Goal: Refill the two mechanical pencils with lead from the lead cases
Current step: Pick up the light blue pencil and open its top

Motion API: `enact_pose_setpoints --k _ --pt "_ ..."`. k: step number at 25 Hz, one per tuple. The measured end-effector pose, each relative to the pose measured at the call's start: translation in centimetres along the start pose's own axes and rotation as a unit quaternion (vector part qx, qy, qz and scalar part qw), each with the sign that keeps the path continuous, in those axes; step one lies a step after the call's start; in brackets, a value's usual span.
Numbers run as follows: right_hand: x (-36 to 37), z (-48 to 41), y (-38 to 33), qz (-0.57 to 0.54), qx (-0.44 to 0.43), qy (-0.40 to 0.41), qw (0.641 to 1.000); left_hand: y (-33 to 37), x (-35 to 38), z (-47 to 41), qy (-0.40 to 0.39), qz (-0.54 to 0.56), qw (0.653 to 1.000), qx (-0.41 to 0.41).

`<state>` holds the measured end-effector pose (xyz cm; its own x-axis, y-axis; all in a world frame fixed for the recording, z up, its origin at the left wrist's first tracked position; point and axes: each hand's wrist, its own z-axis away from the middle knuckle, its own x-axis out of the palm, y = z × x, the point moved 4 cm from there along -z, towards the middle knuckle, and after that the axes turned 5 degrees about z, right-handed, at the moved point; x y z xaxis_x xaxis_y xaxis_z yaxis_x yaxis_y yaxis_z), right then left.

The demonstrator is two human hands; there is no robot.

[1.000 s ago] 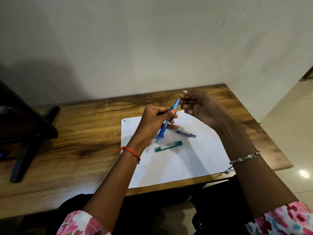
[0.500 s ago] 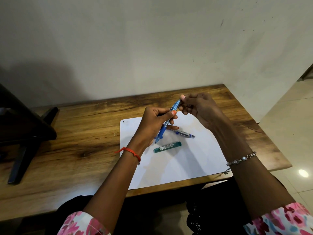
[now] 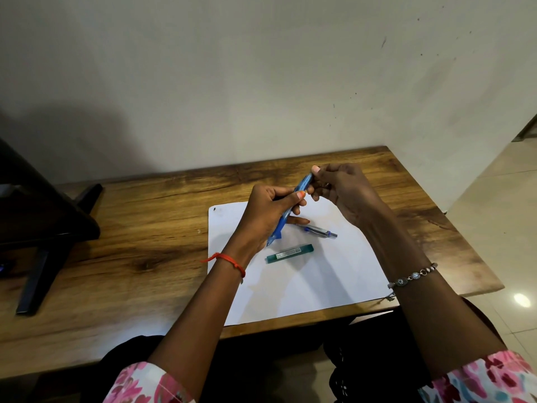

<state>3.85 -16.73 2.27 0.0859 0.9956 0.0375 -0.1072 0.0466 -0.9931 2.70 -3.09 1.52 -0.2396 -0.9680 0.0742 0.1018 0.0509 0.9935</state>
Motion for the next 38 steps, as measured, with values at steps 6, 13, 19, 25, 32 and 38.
enact_pose_setpoints --k 6,13,19,25,32,38 --pt "-0.2 -0.3 0.1 -0.008 -0.003 0.017 1.0 -0.2 0.0 0.0 0.003 -0.01 1.0 -0.003" --pt "-1.8 -0.9 1.1 0.234 0.007 0.036 0.972 -0.7 -0.7 -0.3 0.014 -0.033 0.999 -0.013" --pt "-0.6 -0.8 2.0 0.501 0.054 -0.017 0.864 -0.7 -0.7 -0.3 0.022 -0.042 0.999 -0.015" --pt "0.0 -0.7 2.1 0.521 0.039 -0.05 0.851 -0.5 -0.6 -0.2 0.018 -0.057 0.998 -0.008" --pt "-1.9 -1.2 1.8 0.435 0.047 0.02 0.899 -0.4 -0.6 -0.2 0.013 -0.047 0.999 -0.008" --pt "-1.6 -1.3 1.6 0.468 0.0 0.055 0.882 -0.5 -0.6 -0.2 0.011 -0.05 0.999 -0.008"
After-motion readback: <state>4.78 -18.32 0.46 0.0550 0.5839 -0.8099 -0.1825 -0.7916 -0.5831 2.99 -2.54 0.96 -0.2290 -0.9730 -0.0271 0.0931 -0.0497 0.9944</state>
